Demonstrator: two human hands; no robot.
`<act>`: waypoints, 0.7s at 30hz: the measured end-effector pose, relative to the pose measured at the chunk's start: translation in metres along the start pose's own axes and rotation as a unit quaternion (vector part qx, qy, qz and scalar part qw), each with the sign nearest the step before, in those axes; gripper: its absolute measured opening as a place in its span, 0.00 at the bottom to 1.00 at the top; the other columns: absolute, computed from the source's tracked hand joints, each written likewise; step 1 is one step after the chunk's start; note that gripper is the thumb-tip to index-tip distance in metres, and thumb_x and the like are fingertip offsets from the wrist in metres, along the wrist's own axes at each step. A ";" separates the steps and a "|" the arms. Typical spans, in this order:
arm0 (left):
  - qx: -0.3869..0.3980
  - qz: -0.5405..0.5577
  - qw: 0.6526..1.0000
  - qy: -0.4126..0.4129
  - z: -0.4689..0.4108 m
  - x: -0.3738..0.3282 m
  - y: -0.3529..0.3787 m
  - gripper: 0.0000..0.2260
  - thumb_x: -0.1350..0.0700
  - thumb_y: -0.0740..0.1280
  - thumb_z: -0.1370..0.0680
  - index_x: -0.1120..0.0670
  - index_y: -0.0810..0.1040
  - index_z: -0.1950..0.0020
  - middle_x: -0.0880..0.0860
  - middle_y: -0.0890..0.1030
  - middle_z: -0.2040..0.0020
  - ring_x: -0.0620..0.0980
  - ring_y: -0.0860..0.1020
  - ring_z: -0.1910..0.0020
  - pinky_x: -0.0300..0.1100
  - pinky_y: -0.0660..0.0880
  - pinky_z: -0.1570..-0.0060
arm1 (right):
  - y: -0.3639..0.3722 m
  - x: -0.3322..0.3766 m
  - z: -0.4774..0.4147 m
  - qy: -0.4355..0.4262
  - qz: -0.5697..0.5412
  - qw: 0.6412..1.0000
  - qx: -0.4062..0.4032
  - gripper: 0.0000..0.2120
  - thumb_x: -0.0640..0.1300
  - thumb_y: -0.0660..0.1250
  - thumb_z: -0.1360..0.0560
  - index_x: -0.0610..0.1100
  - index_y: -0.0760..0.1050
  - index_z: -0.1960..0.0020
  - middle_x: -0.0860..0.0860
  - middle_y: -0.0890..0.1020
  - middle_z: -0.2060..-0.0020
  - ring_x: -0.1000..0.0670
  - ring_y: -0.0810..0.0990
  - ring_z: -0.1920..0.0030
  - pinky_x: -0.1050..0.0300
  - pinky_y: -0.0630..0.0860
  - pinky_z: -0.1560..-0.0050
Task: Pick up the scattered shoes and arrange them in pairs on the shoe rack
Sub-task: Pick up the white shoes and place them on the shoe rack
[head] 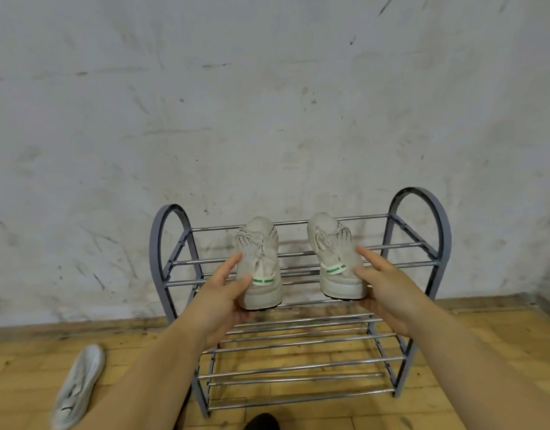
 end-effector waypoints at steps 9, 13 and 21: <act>0.058 -0.069 0.995 0.046 0.029 -0.008 0.017 0.27 0.62 0.70 0.21 0.40 0.71 0.27 0.57 0.84 0.40 0.60 0.83 0.42 0.60 0.80 0.44 | 0.002 0.010 0.037 -0.006 0.019 0.996 0.084 0.27 0.33 0.68 0.21 0.56 0.74 0.28 0.40 0.83 0.42 0.41 0.86 0.49 0.49 0.84 0.55; 0.080 -0.081 0.992 0.062 0.056 -0.001 0.029 0.32 0.57 0.79 0.28 0.37 0.73 0.28 0.55 0.82 0.37 0.59 0.83 0.40 0.63 0.79 0.40 | 0.004 0.011 0.069 -0.013 0.039 0.992 0.123 0.29 0.31 0.69 0.23 0.58 0.73 0.30 0.39 0.82 0.42 0.41 0.86 0.48 0.50 0.83 0.55; 0.097 -0.118 0.988 0.012 0.117 0.031 0.033 0.32 0.56 0.81 0.31 0.40 0.74 0.31 0.59 0.84 0.42 0.60 0.84 0.45 0.56 0.81 0.47 | -0.005 -0.017 0.134 0.023 0.066 0.990 0.120 0.31 0.33 0.74 0.26 0.58 0.72 0.30 0.41 0.82 0.39 0.40 0.86 0.44 0.40 0.83 0.45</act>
Point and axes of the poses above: each hand's wrist, its own z-axis away from the middle knuckle, its own y-axis out of the palm, x = y × z, the point moved 5 cm from there along -z, towards the middle knuckle
